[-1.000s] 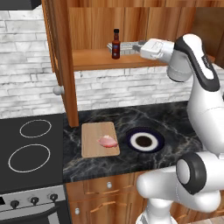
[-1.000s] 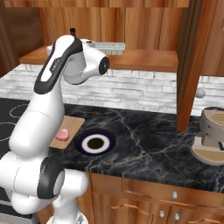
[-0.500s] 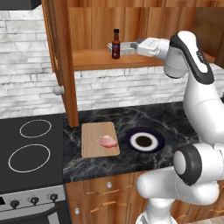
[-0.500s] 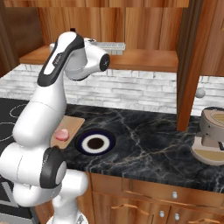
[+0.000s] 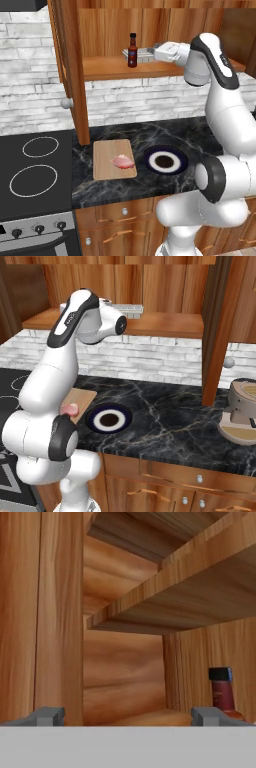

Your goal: Pick the steak from the plate and place it on the cutting board. Then pick the condiment bottle from the cabinet and place it next to the cutting board.

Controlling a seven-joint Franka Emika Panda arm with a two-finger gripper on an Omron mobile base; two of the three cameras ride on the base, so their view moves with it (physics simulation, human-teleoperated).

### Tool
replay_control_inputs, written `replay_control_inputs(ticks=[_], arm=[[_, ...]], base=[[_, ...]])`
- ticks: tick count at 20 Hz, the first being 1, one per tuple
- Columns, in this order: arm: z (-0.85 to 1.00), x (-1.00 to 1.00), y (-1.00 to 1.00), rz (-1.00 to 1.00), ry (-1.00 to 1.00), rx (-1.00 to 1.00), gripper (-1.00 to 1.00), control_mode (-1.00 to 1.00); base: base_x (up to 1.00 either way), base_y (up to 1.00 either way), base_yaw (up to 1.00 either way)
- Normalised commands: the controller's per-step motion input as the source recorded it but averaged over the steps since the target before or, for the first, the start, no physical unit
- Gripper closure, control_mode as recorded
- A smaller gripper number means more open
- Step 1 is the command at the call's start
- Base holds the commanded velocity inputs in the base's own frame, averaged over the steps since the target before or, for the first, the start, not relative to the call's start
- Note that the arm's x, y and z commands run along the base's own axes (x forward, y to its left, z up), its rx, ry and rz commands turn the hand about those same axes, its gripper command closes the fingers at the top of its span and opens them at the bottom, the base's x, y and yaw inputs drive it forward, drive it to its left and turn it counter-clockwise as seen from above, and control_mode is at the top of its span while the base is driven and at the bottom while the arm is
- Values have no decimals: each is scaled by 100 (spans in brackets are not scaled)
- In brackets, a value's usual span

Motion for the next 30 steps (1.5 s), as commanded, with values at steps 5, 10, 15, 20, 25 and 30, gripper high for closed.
replay_control_inputs(ticks=[5, 10, 15, 20, 25, 30], arm=[[0, 18, 7, 0, 1, 1, -100, -100], [0, 17, 8, 0, 2, 0, -100, -100], [0, 13, 6, 0, 1, 0, -100, -100], [0, 12, 1, 0, 1, 0, -100, -100], [-3, 8, 0, 0, 1, 0, -100, -100], [-6, 6, 0, 0, 0, 0, -100, -100]], base=[[0, 0, 0], [0, 0, 0], [0, 0, 0], [0, 0, 0], [0, 0, 0], [0, 0, 0]])
